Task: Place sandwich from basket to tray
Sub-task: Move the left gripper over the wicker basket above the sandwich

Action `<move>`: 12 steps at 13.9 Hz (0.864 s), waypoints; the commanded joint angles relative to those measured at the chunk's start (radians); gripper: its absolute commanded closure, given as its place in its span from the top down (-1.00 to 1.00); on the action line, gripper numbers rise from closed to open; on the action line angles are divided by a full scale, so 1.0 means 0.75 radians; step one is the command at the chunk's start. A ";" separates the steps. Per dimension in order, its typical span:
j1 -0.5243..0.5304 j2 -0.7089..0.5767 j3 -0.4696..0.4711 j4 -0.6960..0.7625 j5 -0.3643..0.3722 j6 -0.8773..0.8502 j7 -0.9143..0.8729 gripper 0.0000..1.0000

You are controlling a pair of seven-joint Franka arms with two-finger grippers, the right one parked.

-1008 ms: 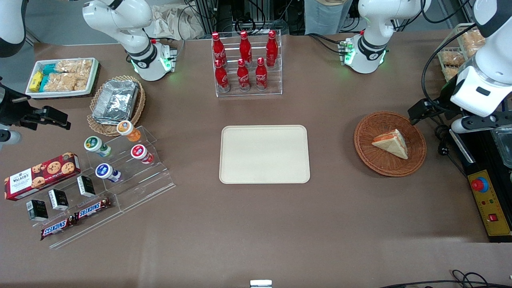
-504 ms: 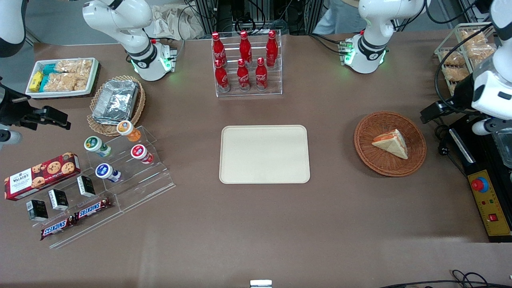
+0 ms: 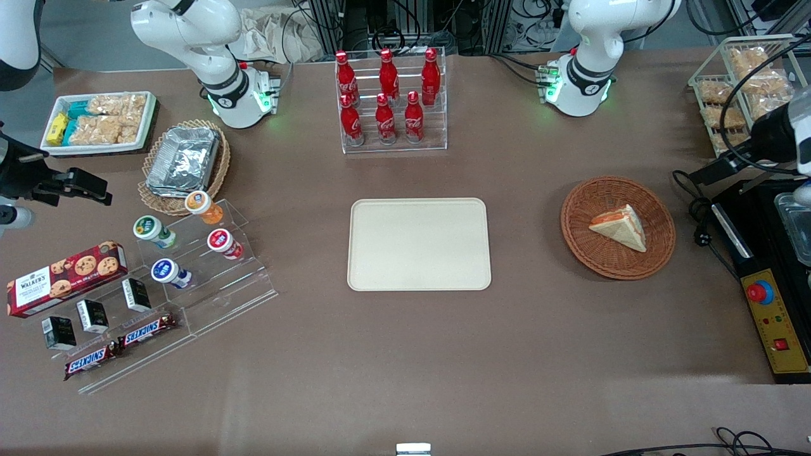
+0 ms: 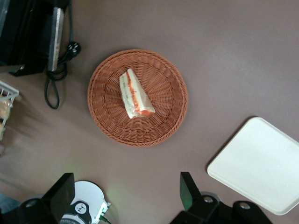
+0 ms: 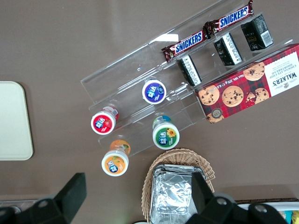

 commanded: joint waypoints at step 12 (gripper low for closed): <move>0.062 -0.446 -0.021 -0.729 -0.043 0.447 -0.632 1.00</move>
